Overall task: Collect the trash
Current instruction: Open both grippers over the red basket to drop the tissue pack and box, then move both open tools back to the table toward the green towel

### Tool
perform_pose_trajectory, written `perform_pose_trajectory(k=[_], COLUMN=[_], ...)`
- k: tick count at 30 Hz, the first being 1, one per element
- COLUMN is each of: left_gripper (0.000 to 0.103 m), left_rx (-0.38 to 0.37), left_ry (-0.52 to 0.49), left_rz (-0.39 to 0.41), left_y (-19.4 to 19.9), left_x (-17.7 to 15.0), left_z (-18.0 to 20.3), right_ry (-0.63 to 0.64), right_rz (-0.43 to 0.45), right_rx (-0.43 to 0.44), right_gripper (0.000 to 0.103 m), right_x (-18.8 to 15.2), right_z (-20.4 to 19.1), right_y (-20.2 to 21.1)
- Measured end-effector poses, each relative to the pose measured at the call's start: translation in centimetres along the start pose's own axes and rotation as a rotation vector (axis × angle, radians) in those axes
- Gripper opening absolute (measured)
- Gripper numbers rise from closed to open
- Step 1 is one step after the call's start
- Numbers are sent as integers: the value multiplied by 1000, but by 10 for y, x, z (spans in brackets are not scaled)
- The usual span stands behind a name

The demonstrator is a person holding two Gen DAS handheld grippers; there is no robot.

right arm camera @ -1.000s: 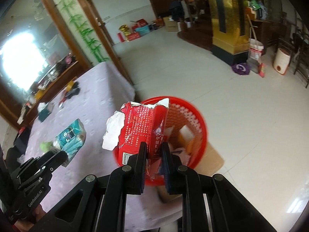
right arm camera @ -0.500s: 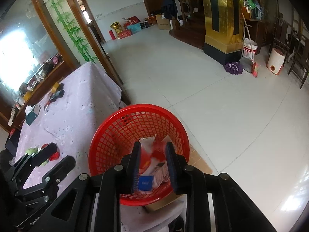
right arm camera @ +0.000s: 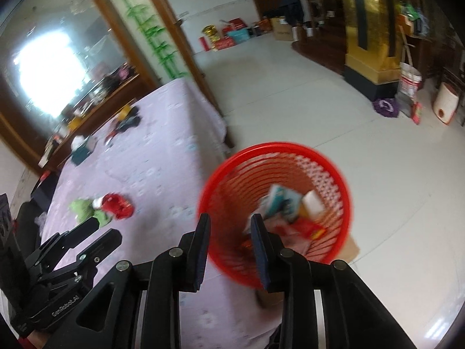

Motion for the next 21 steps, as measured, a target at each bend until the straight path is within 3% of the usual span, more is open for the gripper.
perform_pose_trajectory(k=[3,6,11,13,21], left_gripper=[61,61,61,61,61], left_rx=[16,31,60,69,124], left_ry=[27,60,132,163,320], left_rz=[-4,-12,-15,-17,-30], left_y=[8,14,26,29,42], left_x=[-10,-21,-39,-45,-76], left_z=[-21,-42,-86,-102,-179], right_ry=[41,85,176,214,403], right_rz=[-19,-49,-90,-102,-155], right_rx=[18,56,98,113,108], right_gripper=[32,41,43,51,60], right_x=[-6,-15,-28,-30,-25], right_z=[-26,-54,-102,-118,-182], right_y=[-7,-16,-31,-36,-81])
Point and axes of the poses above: each gripper's, at about its wrist camera, not at the fingertips, and y roughly against the way its jaws point, z to its right, x to its top, the point moved 4 cm from there along -y, roughly the way its jaws point, and after that the axes turned 8 degrees about -z, right-handed, at the moved point
